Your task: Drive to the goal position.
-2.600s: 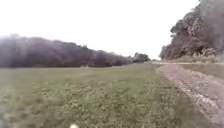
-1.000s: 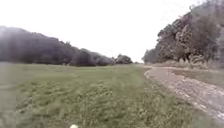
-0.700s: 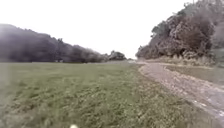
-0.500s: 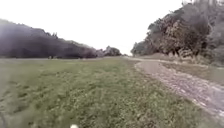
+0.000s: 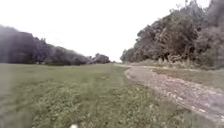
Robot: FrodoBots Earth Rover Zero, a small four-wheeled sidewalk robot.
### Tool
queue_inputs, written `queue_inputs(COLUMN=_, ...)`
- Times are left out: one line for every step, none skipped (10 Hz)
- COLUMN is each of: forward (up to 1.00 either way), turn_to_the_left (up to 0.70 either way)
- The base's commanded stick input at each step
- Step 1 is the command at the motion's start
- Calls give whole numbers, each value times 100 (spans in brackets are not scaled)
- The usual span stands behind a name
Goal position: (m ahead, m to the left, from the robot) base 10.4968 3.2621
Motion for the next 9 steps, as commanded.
queue_inputs(forward=70, turn_to_the_left=0)
queue_inputs(forward=70, turn_to_the_left=0)
queue_inputs(forward=70, turn_to_the_left=0)
queue_inputs(forward=70, turn_to_the_left=0)
queue_inputs(forward=70, turn_to_the_left=0)
queue_inputs(forward=70, turn_to_the_left=0)
queue_inputs(forward=70, turn_to_the_left=0)
queue_inputs(forward=70, turn_to_the_left=0)
queue_inputs(forward=70, turn_to_the_left=0)
